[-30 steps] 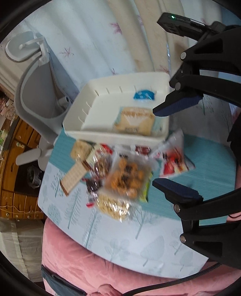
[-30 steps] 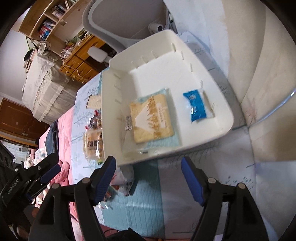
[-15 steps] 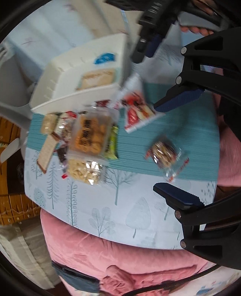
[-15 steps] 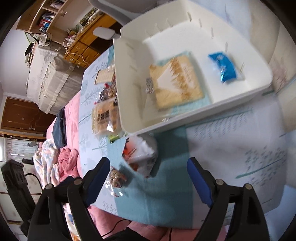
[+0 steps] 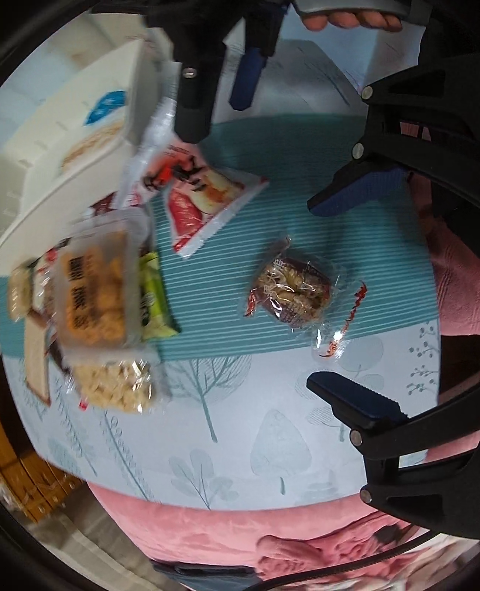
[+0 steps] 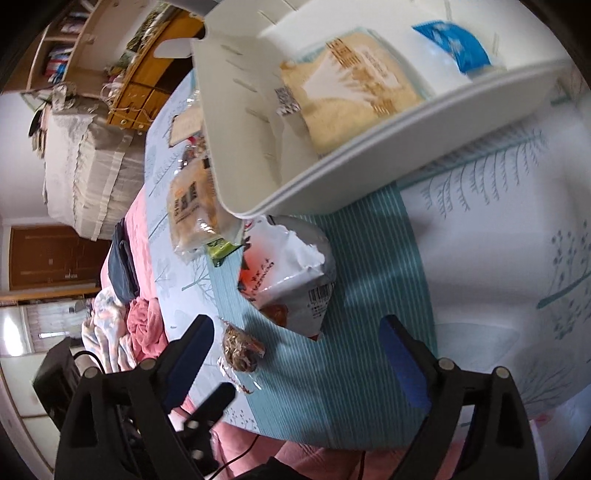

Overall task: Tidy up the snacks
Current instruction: 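Grasp the nut packet with the left gripper while the right gripper grasps the white-red chip bag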

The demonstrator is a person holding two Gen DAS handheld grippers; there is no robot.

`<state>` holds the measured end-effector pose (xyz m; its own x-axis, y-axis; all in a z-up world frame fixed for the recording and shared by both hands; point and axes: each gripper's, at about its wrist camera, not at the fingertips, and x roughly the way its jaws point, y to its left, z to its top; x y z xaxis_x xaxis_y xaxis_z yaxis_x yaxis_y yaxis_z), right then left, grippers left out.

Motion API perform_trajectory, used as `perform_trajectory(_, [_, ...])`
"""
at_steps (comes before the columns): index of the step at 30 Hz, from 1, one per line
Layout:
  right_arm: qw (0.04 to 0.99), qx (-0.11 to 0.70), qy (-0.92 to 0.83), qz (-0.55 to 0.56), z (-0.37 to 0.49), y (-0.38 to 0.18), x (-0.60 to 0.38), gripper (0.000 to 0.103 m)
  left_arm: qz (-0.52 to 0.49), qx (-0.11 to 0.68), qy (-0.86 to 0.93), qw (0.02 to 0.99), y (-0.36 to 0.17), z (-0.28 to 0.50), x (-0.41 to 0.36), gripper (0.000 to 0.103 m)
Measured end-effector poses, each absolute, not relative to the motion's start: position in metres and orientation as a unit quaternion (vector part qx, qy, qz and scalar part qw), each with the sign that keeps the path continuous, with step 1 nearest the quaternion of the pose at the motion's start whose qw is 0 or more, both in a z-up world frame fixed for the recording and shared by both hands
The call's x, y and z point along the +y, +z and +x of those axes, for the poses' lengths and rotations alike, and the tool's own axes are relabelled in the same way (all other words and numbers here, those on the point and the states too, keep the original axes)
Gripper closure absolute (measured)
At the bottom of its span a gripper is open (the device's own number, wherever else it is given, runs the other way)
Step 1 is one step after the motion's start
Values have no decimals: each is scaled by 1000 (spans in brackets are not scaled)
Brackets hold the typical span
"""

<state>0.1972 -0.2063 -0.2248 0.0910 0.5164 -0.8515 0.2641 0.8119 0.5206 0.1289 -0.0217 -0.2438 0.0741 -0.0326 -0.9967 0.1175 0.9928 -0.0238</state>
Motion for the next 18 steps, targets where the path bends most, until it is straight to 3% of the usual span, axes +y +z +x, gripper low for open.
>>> perform_trajectory(13, [677, 661, 49, 321, 203, -256, -190, 12, 65, 712, -75, 695, -299, 148, -21, 18])
perform_trajectory(18, [676, 661, 46, 321, 205, -262, -186, 17, 61, 714, -78, 693, -306, 153, -18, 34])
